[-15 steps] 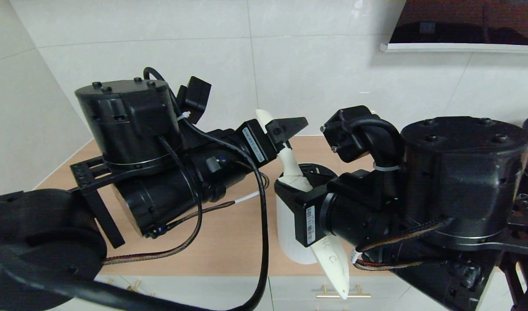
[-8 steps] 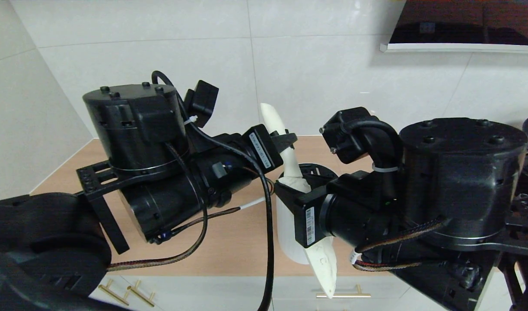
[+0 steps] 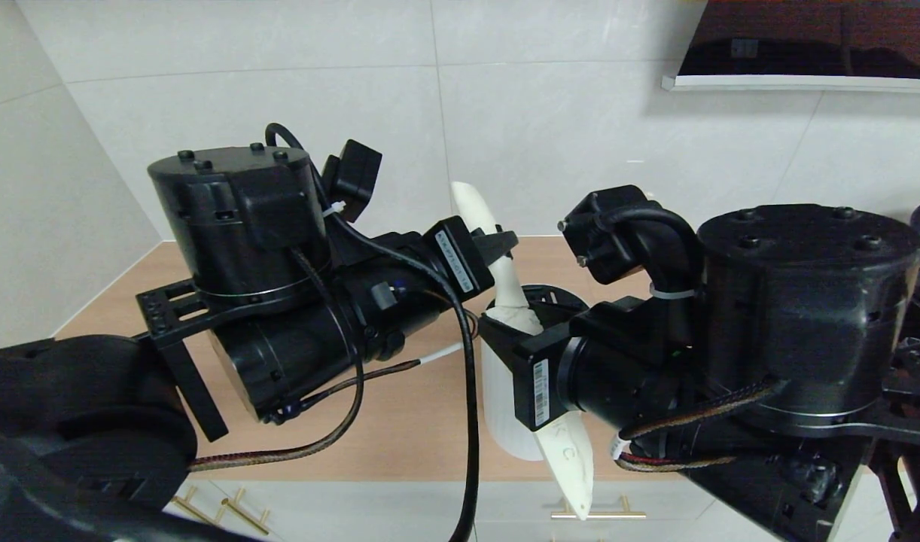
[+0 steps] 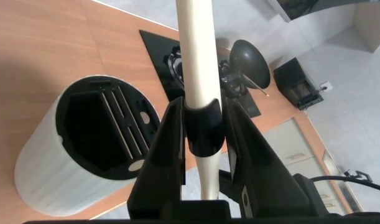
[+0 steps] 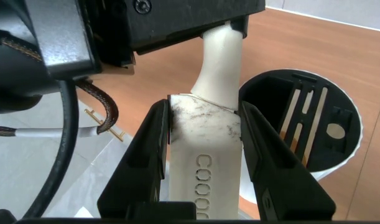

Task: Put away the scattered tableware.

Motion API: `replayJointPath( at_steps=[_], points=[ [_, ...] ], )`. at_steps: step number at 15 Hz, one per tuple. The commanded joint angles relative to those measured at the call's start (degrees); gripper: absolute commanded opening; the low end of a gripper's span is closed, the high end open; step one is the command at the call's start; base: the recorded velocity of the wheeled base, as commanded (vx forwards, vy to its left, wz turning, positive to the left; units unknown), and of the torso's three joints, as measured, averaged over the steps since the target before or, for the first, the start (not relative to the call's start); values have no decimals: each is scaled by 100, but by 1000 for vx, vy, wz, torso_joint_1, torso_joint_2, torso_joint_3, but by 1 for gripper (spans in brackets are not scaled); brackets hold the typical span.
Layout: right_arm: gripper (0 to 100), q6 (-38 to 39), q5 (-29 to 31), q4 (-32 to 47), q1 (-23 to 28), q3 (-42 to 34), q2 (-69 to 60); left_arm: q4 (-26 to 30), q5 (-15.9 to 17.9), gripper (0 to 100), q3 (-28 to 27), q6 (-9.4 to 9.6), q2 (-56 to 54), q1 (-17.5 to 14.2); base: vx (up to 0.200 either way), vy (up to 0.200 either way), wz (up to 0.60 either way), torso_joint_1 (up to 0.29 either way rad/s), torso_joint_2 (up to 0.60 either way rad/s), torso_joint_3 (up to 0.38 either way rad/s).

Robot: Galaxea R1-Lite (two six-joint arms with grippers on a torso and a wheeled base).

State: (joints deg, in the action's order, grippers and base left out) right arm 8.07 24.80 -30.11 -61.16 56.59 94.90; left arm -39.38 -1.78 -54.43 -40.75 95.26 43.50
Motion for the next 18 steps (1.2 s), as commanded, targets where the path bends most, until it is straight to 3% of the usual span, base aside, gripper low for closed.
replayJointPath(
  at_steps=[1,3,4,8,11,13,14,15,18],
  points=[
    [0,2,-1,-4,-1,1,-16,0,-7,0,-6,-3,-7,1,0,0,0,0,0,0],
    [0,2,-1,-4,-1,1,-16,0,-7,0,-6,-3,-25,1,0,0,0,0,0,0],
    [100,10,-1,-4,-1,1,-16,0,-7,0,-6,6,-34,1,0,0,0,0,0,0],
    [100,-7,-1,-171,16,-51,-60,-26,-77,0,-15,85,-288,54,0,0,0,0,0,0],
    [100,-25,-1,-223,87,-104,-367,-18,-147,0,-15,481,-570,63,0,0,0,0,0,0],
    [100,-130,-10,-223,333,-122,-596,-26,-420,0,-32,876,-622,89,0,0,0,0,0,0],
    [100,-174,-19,-223,491,-174,-745,-26,-780,0,-156,1175,-605,150,0,0,0,0,0,0],
    [100,-183,-36,-215,588,-192,-868,-18,-1017,0,-243,1263,-578,168,0,0,0,0,0,0],
    [100,-245,-63,-179,957,-183,-1202,88,-1096,0,-454,1289,-658,203,0,0,0,0,0,0]
  ],
)
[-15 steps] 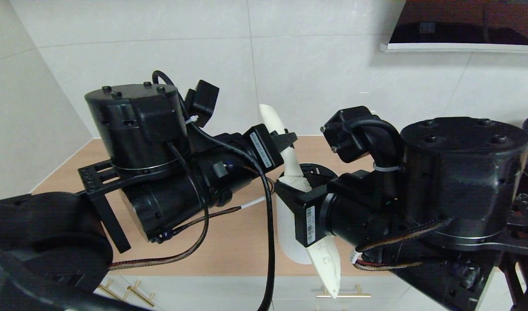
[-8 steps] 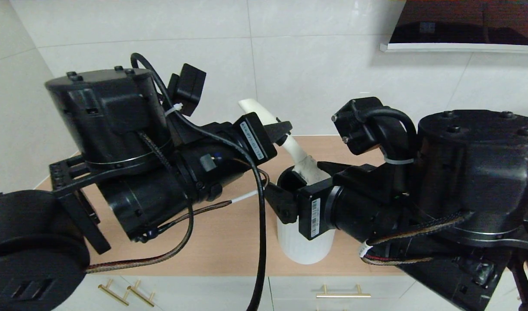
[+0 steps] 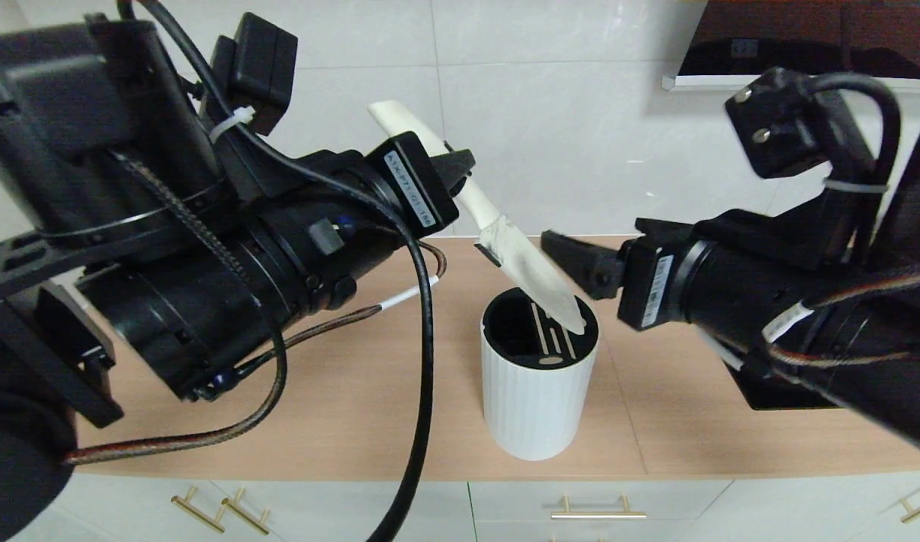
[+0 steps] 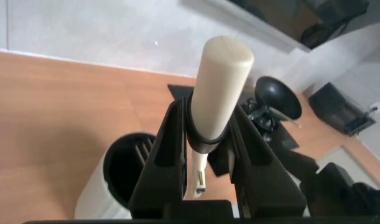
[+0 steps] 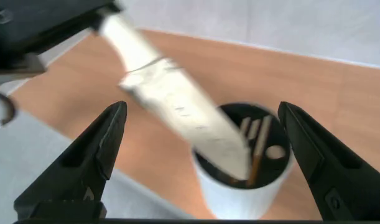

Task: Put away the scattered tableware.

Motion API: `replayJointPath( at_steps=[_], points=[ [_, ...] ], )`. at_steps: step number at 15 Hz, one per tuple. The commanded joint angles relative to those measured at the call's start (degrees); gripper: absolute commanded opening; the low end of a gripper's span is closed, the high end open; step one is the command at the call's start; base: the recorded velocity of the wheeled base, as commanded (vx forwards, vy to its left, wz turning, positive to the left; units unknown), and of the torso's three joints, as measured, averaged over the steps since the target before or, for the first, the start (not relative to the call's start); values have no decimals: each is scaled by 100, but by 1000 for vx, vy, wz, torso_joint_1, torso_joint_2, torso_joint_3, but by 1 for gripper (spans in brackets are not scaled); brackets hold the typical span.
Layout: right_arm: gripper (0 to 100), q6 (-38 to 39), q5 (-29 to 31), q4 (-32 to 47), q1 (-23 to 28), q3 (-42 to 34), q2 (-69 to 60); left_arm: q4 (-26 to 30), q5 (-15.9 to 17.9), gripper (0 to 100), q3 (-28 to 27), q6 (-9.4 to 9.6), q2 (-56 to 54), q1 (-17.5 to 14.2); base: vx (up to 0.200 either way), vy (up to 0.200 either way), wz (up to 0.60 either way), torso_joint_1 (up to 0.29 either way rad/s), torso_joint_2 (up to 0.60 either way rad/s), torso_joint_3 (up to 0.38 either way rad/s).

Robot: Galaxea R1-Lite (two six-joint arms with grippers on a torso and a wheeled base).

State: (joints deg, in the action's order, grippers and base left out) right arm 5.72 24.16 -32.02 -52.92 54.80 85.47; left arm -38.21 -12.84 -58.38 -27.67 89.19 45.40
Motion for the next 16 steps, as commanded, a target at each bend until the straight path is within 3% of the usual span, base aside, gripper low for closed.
replayJointPath(
  at_steps=[1,5,6,7,8,9,10,12,13,16],
  points=[
    [100,-27,-69,21,432,-4,-391,314,-123,0,-279,122,-156,13,0,0,0,0,0,0],
    [100,-27,-307,21,950,31,-452,1773,-711,0,-1580,746,-182,48,0,0,0,0,0,0],
    [100,-27,-307,21,959,22,-470,2247,-1142,0,-1914,860,-165,277,0,0,0,0,0,0],
    [100,-27,-307,21,985,22,-505,2520,-1265,0,-2134,922,-50,312,0,0,0,0,0,0],
    [100,-27,-307,21,1029,31,-514,2854,-1309,0,-2468,1238,160,338,0,0,0,0,0,0],
    [100,-27,-307,21,1029,31,-514,2854,-1309,0,-2468,1238,160,338,0,0,0,0,0,0],
    [100,-36,-307,30,1038,13,-602,3504,-1863,0,-3092,1590,512,452,0,0,0,0,0,0],
    [100,-36,-324,56,1082,13,-654,3636,-2241,0,-3267,1449,837,681,0,0,0,0,0,0],
    [100,-36,-368,82,1205,5,-654,3636,-2241,0,-3285,1335,951,725,0,0,0,0,0,0],
    [100,-36,-395,82,1258,5,-628,3671,-2258,0,-3267,1247,1136,725,0,0,0,0,0,0]
  ],
)
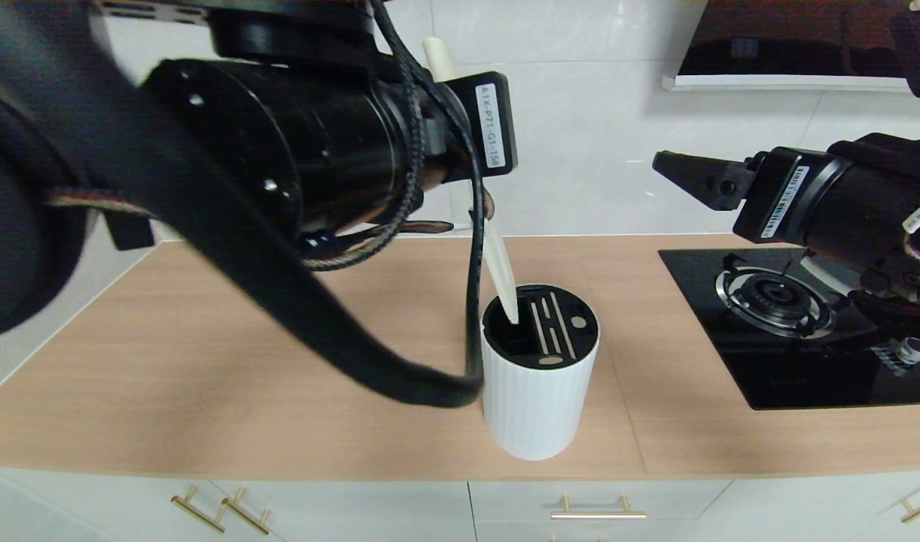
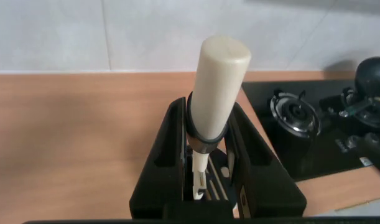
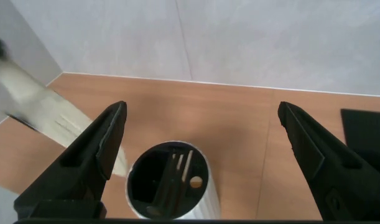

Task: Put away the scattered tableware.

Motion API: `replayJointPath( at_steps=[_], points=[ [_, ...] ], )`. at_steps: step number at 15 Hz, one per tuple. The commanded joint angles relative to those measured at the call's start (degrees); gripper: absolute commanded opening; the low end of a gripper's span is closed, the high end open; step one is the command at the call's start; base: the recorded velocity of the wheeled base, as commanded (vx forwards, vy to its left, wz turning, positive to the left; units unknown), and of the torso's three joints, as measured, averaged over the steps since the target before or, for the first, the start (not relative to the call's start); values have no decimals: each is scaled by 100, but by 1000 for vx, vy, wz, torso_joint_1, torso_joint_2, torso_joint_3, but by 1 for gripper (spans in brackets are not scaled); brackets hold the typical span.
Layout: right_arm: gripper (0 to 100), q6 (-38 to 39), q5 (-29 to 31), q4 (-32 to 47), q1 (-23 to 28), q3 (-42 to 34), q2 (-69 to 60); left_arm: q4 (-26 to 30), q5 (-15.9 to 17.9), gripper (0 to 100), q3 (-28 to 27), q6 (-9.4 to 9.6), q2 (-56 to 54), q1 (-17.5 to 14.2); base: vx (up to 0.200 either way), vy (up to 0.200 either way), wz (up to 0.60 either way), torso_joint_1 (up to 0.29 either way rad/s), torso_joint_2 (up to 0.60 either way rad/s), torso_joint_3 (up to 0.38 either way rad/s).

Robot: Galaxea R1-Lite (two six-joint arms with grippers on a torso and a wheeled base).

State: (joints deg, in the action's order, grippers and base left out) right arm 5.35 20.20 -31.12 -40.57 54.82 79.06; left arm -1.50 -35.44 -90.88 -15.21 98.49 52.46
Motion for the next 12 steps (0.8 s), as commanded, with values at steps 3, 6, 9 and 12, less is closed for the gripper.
replayJointPath(
  at_steps=[3,6,9,12],
  points=[
    [100,1,-95,-8,137,2,75,27,-42,0,-35,-61,329,19,0,0,0,0,0,0],
    [100,1,-113,-8,155,-7,110,88,-279,0,-272,-61,637,10,0,0,0,0,0,0],
    [100,1,-113,-8,155,-15,128,414,-341,0,-518,-61,698,1,0,0,0,0,0,0],
    [100,1,-113,-17,155,-77,233,458,-350,0,-571,-69,821,-60,0,0,0,0,0,0]
  ],
)
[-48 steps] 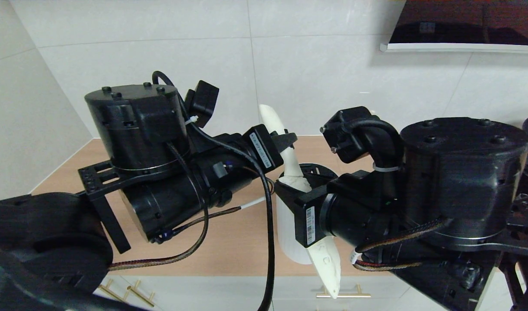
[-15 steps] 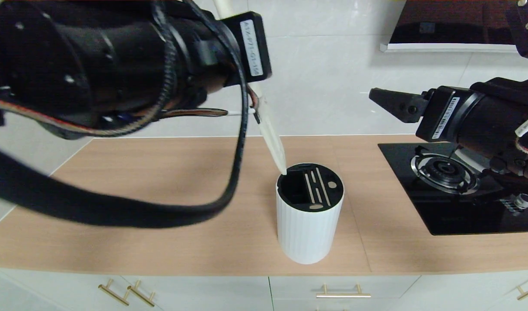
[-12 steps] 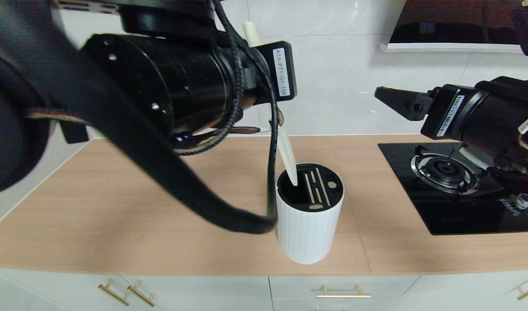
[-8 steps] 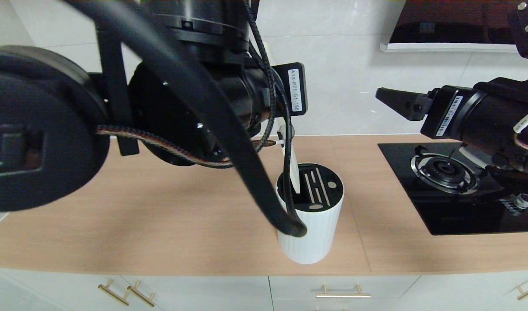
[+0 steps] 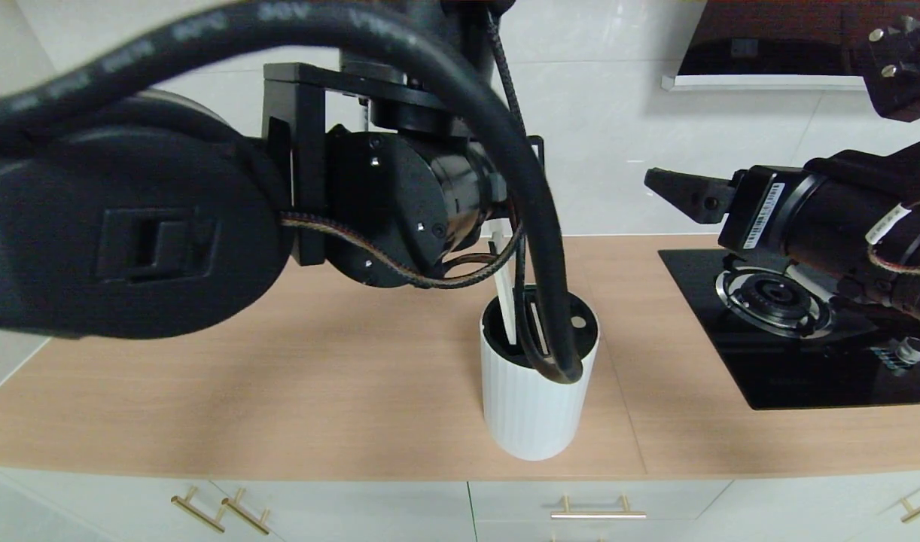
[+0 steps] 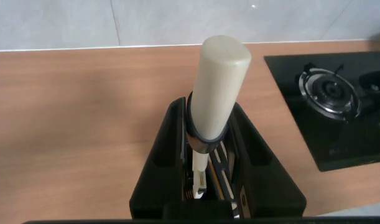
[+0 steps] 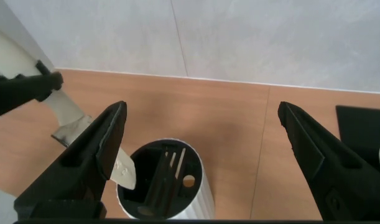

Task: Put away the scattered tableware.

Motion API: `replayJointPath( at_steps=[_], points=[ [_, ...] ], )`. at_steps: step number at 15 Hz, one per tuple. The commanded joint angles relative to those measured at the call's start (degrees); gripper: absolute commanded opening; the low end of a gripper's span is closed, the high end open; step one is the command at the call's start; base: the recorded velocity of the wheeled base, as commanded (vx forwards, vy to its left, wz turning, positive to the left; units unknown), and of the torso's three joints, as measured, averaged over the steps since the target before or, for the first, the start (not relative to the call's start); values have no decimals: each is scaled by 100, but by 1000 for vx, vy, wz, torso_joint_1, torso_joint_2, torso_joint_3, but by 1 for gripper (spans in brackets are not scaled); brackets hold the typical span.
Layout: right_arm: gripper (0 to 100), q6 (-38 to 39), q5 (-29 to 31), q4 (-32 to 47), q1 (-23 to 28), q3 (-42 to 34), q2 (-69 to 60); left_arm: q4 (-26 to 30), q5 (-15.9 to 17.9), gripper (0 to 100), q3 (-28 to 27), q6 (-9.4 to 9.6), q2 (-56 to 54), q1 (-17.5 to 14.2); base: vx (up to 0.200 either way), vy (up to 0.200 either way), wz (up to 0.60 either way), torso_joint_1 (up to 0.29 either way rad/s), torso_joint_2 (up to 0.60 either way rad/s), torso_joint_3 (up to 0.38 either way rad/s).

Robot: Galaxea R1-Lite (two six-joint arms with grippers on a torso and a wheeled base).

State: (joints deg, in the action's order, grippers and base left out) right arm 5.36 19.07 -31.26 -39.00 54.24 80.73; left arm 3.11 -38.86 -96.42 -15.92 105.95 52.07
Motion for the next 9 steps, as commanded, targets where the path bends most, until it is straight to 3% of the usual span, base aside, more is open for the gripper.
replayJointPath(
  at_steps=[1,3,9],
  points=[
    [100,0,1,-3,-3,-18,84,-12,-7,0,-141,-16,93,-65,0,0,0,0,0,0],
    [100,0,1,-3,-11,-18,66,-3,-7,0,-387,-69,110,-83,0,0,0,0,0,0],
    [100,0,1,-3,-11,-18,40,-3,-16,0,-448,-227,550,-74,0,0,0,0,0,0]
  ],
)
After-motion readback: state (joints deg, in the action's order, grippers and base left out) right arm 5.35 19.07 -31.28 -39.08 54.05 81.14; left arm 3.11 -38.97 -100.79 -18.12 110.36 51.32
